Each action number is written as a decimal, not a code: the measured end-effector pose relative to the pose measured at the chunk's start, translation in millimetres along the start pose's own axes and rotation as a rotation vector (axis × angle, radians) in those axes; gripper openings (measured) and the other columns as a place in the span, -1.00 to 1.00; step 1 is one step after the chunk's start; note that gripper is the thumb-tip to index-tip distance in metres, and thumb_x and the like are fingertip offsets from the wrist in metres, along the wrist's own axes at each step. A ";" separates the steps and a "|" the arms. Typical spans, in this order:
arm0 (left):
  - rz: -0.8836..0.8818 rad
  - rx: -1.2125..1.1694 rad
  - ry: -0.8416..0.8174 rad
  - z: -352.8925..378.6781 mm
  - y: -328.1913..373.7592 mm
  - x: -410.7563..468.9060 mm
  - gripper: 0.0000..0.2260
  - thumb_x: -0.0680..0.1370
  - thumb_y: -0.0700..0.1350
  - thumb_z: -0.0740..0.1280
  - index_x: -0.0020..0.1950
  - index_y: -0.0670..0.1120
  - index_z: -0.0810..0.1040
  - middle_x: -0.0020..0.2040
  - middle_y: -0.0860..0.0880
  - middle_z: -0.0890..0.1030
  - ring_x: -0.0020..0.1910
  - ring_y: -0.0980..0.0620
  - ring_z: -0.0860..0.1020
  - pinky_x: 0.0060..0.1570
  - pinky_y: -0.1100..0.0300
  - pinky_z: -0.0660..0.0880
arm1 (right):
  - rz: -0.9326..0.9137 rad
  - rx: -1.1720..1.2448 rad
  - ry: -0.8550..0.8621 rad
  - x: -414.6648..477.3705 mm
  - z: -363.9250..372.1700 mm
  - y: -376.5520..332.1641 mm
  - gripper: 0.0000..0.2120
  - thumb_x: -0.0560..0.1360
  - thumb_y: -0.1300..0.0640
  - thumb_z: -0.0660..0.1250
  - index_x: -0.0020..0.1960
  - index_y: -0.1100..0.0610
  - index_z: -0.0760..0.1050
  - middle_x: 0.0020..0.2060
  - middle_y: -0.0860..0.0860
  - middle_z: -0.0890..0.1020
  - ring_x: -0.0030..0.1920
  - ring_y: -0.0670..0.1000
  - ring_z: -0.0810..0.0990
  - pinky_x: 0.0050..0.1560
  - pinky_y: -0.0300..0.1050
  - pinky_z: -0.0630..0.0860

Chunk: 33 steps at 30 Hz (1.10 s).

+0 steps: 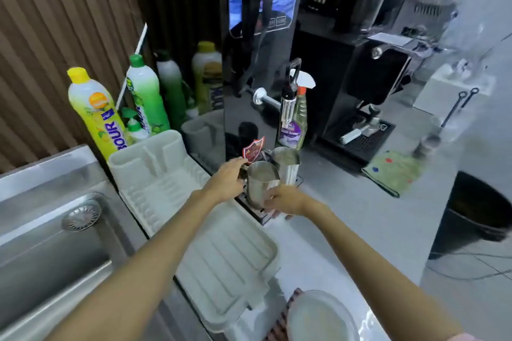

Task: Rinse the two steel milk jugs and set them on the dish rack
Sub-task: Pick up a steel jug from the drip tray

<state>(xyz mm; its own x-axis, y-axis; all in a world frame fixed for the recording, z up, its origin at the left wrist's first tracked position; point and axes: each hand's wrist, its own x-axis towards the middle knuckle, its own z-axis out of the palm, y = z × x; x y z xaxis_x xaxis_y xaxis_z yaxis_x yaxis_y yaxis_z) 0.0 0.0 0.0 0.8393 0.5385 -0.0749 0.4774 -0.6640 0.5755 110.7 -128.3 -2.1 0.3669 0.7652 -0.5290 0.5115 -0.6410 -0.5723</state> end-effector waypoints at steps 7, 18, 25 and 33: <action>-0.036 0.226 -0.041 13.9 -9.6 0.3 -0.37 0.48 -0.26 0.26 0.51 -0.15 0.09 0.45 -0.14 0.22 0.43 -0.11 0.23 0.39 0.05 0.25 | 0.004 0.202 0.037 1.5 11.2 18.7 -0.85 0.53 0.01 0.16 0.06 0.02 0.40 0.11 0.07 0.65 -0.10 0.03 0.61 -0.22 -0.16 0.49; -0.044 -0.298 -0.295 20.5 1.4 -47.5 -0.48 0.44 -0.43 0.19 0.36 -0.10 0.42 0.26 -0.07 0.48 0.29 -0.03 0.46 0.29 0.13 0.38 | 0.096 0.714 0.044 -8.0 18.8 11.1 -0.60 0.52 -0.14 0.18 0.09 0.16 0.55 0.17 0.14 0.60 0.14 0.12 0.60 -0.05 0.00 0.62; -0.219 -0.529 0.083 30.3 -9.6 -48.7 -0.61 0.48 -0.38 0.15 0.19 -0.03 0.52 0.29 -0.05 0.52 0.14 0.04 0.52 0.11 0.20 0.40 | 0.080 0.757 0.139 -10.6 27.6 2.1 -0.79 0.50 0.08 0.28 0.08 0.15 0.51 -0.05 0.02 0.53 -0.01 0.00 0.47 0.10 0.02 0.51; -0.194 -0.596 -0.167 30.7 -3.0 -33.9 -0.29 0.52 -0.09 0.33 0.53 -0.03 -0.03 0.54 0.00 0.14 0.50 0.02 0.18 0.44 0.13 0.16 | 0.041 0.820 0.410 2.1 28.8 33.6 -0.82 0.47 0.12 0.31 -0.31 0.06 0.52 -0.18 0.07 0.58 -0.11 0.01 0.50 0.17 -0.03 0.50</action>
<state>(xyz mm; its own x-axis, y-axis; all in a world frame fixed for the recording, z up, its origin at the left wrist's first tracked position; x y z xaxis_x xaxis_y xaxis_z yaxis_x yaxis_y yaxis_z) -21.9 -32.3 -24.2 0.8045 0.4997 -0.3211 0.4384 -0.1347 0.8887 106.2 -150.0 -40.5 0.6995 0.6020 -0.3851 -0.1624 -0.3908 -0.9060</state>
